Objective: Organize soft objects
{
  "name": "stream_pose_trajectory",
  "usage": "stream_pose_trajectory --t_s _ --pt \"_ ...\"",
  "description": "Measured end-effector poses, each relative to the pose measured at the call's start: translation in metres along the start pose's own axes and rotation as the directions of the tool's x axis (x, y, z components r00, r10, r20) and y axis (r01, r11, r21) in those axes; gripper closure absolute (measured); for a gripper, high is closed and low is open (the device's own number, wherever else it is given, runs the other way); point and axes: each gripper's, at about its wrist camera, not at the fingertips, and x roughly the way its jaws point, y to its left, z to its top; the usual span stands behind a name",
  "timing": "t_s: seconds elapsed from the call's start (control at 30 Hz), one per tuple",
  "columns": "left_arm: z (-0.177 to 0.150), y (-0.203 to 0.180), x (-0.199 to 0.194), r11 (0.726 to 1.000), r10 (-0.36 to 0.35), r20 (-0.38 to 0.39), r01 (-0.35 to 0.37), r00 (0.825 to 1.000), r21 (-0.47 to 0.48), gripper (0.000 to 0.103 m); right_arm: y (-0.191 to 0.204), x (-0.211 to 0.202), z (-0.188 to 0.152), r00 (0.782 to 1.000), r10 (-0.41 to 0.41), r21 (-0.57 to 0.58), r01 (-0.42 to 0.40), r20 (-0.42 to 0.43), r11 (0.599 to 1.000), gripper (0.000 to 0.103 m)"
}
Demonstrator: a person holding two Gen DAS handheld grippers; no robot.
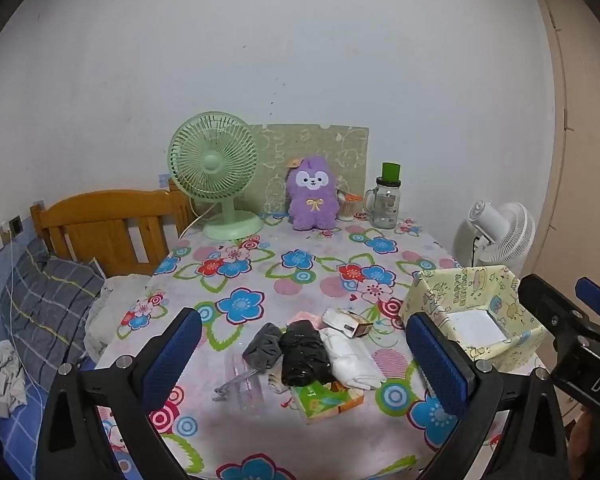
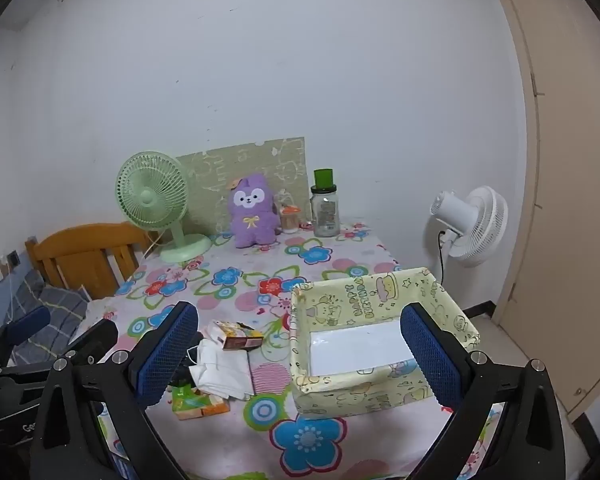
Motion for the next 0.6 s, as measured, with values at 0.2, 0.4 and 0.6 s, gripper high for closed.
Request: stream_pose_trajectory --t_s 0.2,0.4,0.6 --pt "0.003 -0.005 -0.002 1.0 -0.008 -0.007 0.008 1.0 0.007 0.0 0.0 0.0 0.0 1.0 0.002 -0.006 -0.002 -0.01 1.0 0.0" --pt "0.008 -0.007 0.001 1.0 -0.018 -0.023 0.018 1.0 0.006 0.0 -0.004 0.0 0.002 1.0 -0.002 -0.008 0.002 -0.012 1.0 0.0" --pt "0.004 -0.009 0.008 1.0 -0.024 -0.022 0.024 0.999 -0.003 0.0 -0.003 0.004 -0.001 1.0 -0.003 -0.008 0.002 -0.015 1.0 0.0"
